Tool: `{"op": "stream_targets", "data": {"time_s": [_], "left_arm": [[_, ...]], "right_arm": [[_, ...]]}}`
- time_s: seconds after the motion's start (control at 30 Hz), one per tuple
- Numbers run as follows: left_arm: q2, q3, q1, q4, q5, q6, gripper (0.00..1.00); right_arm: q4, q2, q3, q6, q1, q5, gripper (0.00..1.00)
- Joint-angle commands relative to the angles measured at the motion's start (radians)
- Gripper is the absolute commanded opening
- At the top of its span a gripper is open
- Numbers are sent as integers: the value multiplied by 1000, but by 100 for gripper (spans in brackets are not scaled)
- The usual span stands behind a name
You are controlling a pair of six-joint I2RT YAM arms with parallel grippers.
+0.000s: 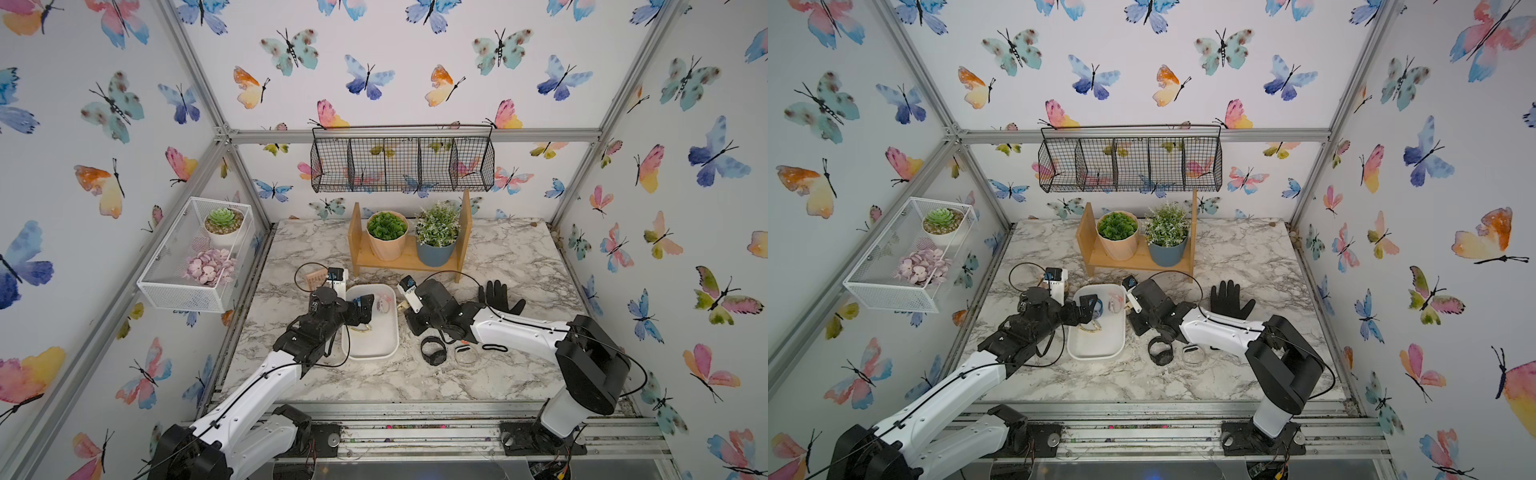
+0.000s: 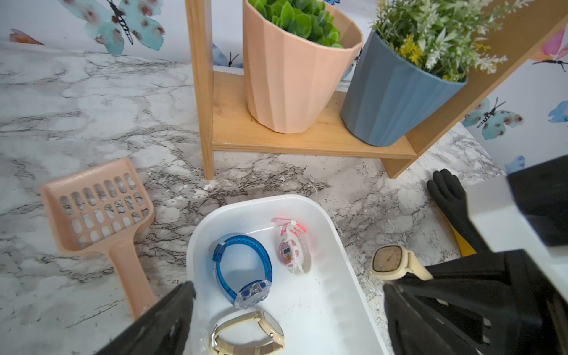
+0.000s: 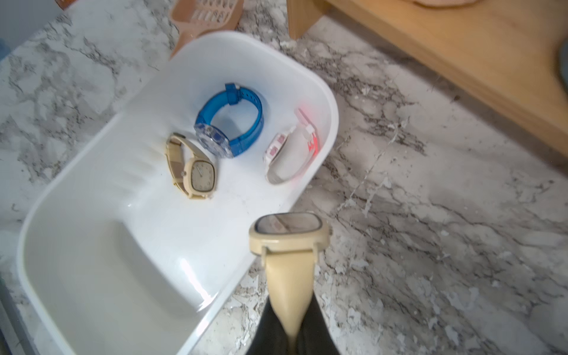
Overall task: Put the watch into the storage box
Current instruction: Place the watch in the storage box.
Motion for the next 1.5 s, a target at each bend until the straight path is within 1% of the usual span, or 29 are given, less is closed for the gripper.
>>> {"op": "stream_targets", "data": {"time_s": [0.0,0.17,0.33,0.5,0.73,1.07,1.23,1.47], "left_arm": [[1,29,26,-44,-65,-38,99],[-16,24,81,-64,-74,-57,99],[-36,3,123,-65,-78,-71,98],[-49,-16,128,-50,-77,-68,98],[-58,-37,128,-24,-63,-71,99],[-64,-53,129,-14,-45,-68,99],[-59,-53,128,-12,-43,-66,99],[-67,-57,128,-10,-40,-65,98]], "right_arm": [[-6,4,54,-27,6,-54,2],[13,58,103,-34,32,-103,2],[12,122,145,-40,75,-108,2],[33,183,149,-23,89,-109,2],[25,279,195,-13,109,-102,2],[2,324,244,25,118,-29,5],[-5,339,256,32,120,-23,13],[-13,346,265,32,122,-21,18]]}}
